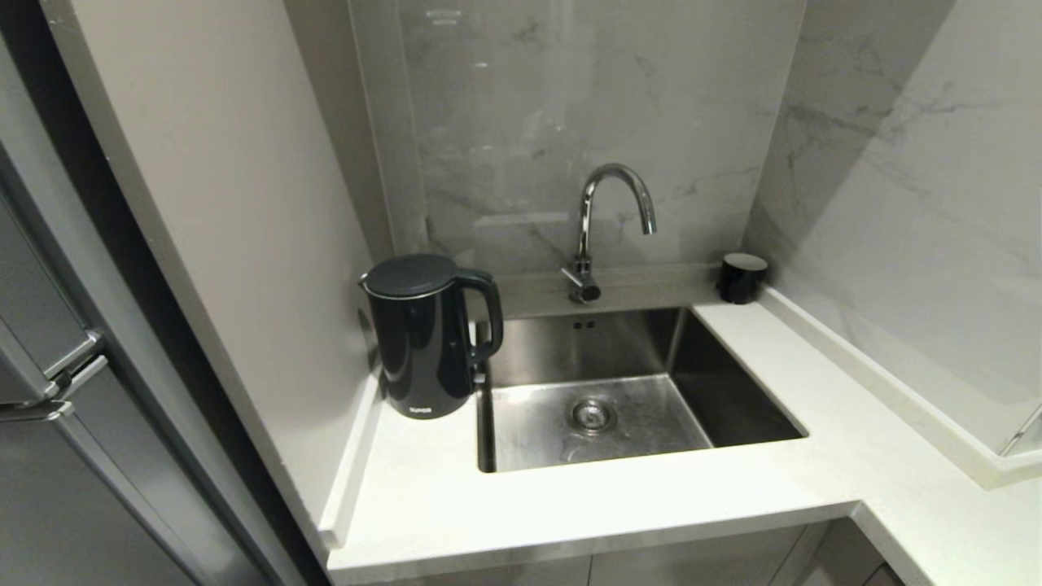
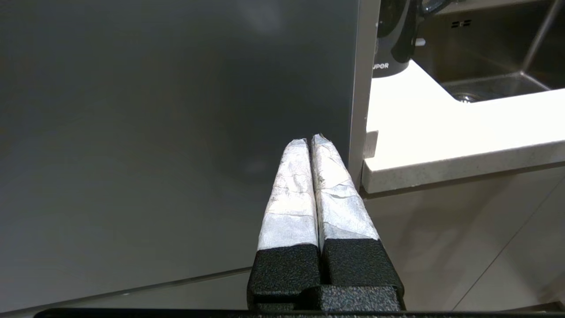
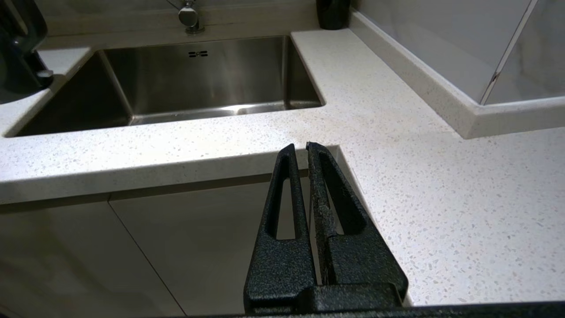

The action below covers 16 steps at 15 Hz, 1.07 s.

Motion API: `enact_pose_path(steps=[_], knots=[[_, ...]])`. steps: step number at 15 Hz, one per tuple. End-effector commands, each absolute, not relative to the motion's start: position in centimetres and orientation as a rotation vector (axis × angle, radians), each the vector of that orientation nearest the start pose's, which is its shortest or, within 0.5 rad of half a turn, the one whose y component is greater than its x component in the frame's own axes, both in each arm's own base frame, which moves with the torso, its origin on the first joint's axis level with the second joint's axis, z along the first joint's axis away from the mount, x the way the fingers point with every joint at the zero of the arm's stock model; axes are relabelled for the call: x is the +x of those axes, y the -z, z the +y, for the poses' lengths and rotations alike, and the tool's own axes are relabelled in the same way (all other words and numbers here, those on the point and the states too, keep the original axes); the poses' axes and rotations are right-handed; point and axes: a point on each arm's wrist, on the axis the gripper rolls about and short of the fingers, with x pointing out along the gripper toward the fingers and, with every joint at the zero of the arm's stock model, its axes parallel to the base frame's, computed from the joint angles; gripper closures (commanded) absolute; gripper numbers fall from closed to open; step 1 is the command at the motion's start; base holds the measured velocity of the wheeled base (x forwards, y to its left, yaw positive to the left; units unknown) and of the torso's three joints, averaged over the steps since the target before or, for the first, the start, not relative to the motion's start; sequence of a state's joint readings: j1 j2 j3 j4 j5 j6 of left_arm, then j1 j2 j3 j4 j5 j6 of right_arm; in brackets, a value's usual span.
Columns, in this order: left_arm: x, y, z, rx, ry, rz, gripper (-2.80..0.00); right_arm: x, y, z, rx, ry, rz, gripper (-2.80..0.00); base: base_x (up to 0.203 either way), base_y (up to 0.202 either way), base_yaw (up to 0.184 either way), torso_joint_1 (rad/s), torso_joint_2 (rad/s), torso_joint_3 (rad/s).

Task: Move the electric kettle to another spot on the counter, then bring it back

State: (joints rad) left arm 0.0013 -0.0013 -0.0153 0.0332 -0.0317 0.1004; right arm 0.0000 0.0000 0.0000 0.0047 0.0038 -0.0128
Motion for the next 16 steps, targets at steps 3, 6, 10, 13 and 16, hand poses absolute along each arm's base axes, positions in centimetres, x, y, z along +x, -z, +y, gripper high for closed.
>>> enact_pose_path(steps=[3,6,10,13,16], knots=[[-2.4,-7.63,-0.08,0.101,0.032,0.017,0.0,-2.27,-7.5,0.01,-0.012,-0.005,0.006,0.0,0.0,0.0,0.0,-0.123,0.35,0.221],[-2.35,-7.67,-0.03,0.034,0.01,0.003,0.0,-2.27,-7.5,0.01,-0.014,-0.005,0.006,0.0,0.0,0.0,0.0,-0.131,0.36,0.23],[-2.32,-7.69,0.01,-0.005,-0.006,-0.006,0.0,-2.27,-7.5,0.01,-0.014,-0.004,0.006,0.0,0.0,0.0,0.0,-0.15,0.45,0.289],[-2.32,-7.69,0.01,-0.005,-0.006,-0.006,0.0,-2.27,-7.5,0.01,-0.013,-0.005,0.006,0.0,0.0,0.0,0.0,-0.165,0.55,0.374],[-2.32,-7.69,0.01,-0.005,-0.006,-0.006,0.0,-2.28,-7.5,0.01,-0.014,-0.004,0.005,0.0,0.0,0.0,0.0,-0.141,0.53,0.381]])
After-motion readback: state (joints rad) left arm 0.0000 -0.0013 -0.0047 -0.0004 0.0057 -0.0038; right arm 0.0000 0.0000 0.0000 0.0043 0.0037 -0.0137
